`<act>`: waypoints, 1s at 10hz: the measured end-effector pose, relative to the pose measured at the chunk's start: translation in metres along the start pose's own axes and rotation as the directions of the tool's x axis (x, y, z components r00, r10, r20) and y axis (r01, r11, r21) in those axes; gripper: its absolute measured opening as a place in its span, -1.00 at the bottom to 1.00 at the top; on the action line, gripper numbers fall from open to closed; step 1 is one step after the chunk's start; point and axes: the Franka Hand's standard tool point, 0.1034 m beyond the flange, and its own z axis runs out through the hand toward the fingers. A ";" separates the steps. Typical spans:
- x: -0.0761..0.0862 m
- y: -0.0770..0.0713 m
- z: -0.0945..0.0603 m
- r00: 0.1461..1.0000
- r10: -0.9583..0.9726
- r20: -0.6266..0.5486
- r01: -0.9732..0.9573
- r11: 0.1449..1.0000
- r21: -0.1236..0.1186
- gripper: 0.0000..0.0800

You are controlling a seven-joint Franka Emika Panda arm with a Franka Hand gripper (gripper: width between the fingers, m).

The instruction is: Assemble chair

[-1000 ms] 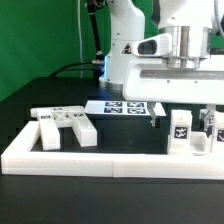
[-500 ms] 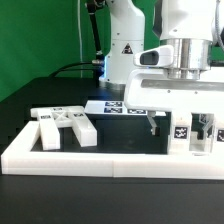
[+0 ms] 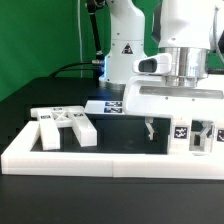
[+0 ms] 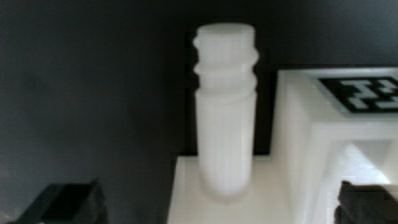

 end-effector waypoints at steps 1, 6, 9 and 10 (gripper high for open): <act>0.000 0.000 0.000 1.000 0.000 0.001 0.000 1.000 0.000 0.62; 0.000 0.000 0.000 1.000 0.000 0.000 0.000 1.000 0.000 -0.18; 0.002 0.005 -0.003 1.000 0.010 0.008 -0.010 1.000 0.000 -0.18; 0.005 0.013 -0.011 0.999 0.029 0.028 -0.029 1.000 0.002 -0.18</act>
Offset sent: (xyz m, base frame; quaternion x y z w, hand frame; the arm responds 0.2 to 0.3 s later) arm 0.0000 0.0000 0.0000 0.0000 0.0000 0.0000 1.0000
